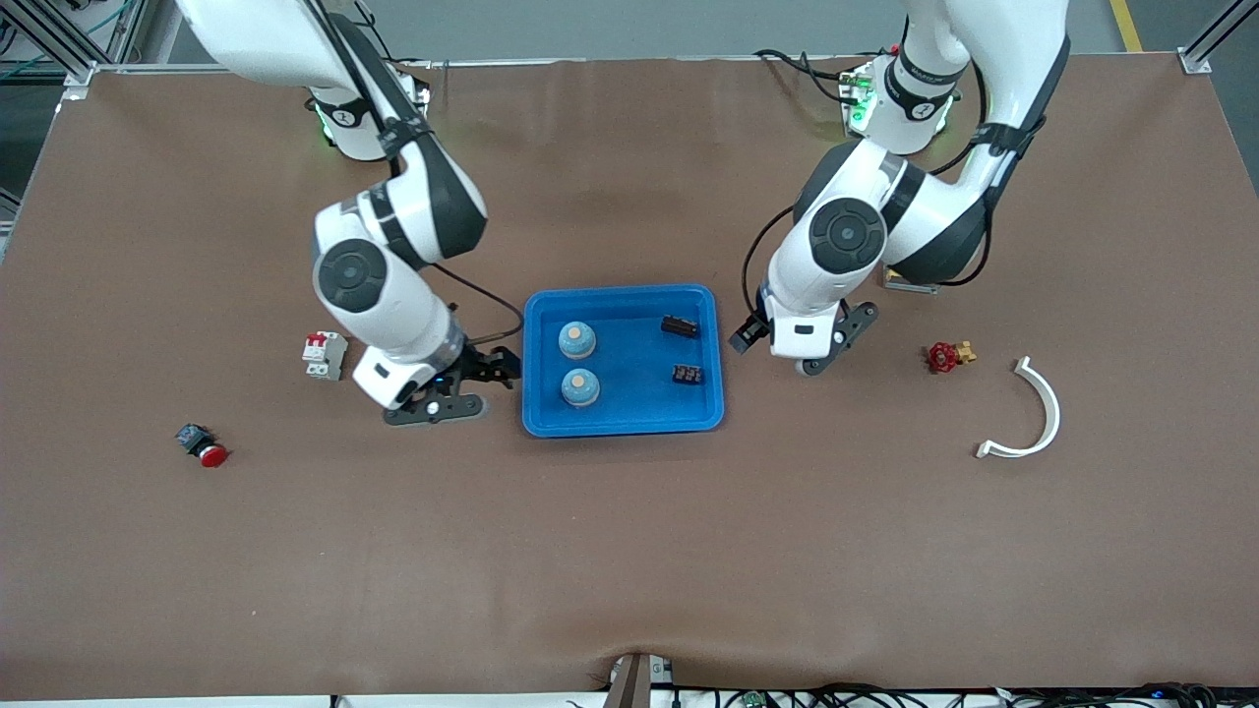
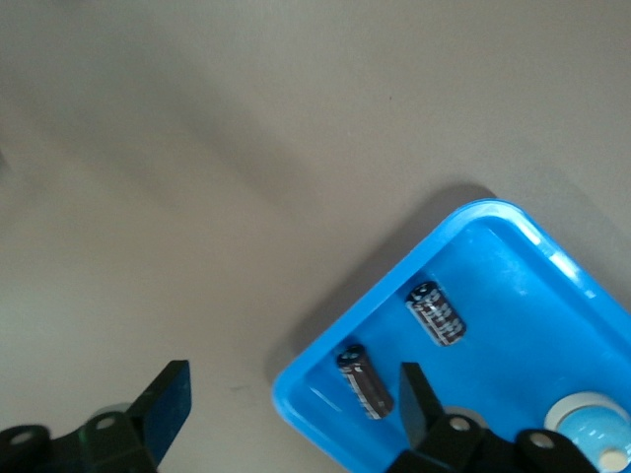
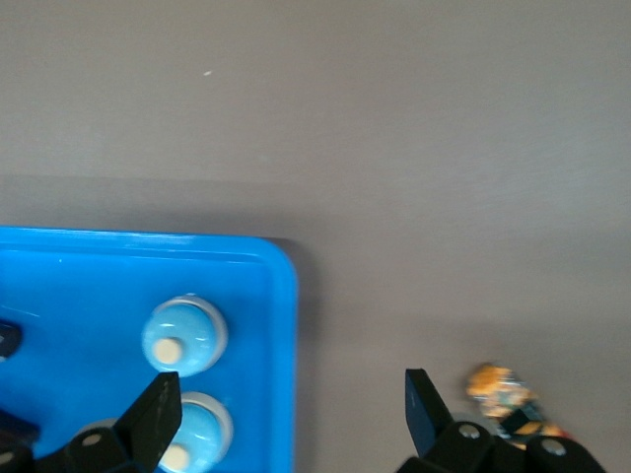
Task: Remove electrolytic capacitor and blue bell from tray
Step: 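Reach the right gripper to a bell while the left gripper reaches a capacitor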
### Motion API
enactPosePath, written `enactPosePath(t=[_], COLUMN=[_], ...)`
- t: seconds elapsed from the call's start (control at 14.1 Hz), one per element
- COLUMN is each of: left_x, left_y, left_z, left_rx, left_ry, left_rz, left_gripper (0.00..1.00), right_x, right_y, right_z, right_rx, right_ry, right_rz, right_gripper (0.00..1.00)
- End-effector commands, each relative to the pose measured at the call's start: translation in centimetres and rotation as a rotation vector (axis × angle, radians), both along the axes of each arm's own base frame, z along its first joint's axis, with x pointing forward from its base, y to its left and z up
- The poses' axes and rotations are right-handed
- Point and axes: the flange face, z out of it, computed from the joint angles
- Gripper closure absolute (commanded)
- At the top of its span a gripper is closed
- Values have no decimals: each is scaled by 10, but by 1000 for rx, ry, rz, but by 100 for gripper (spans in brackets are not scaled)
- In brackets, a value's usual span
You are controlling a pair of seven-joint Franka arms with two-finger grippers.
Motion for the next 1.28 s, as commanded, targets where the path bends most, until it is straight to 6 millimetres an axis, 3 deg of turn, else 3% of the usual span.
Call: enactPosePath(t=[0.0,0.35,0.64,0.92,1.21], left_x=[-5,-18,-31,-44,-53], left_y=[-19,-55,-76,-91,-103], left_z=[-12,-44,-74,-108,-120], left_rx=[-1,-17,12,62,65], left_ry=[-8,-14,-15,-28,-34], left_rz=[92,261,345,465,505], left_gripper=[19,34,35,34,35], right_x=[3,-1,-2,-16,-20], right_y=[30,55,62,89,96], right_z=[-18,-59,-84,-92,-104], right_rx=[6,9,10,9,-22], right_ry=[-12,-22,-29,-21,-27], right_rz=[-46,-64,-58,-84,-51], right_gripper=[0,0,0,0,0])
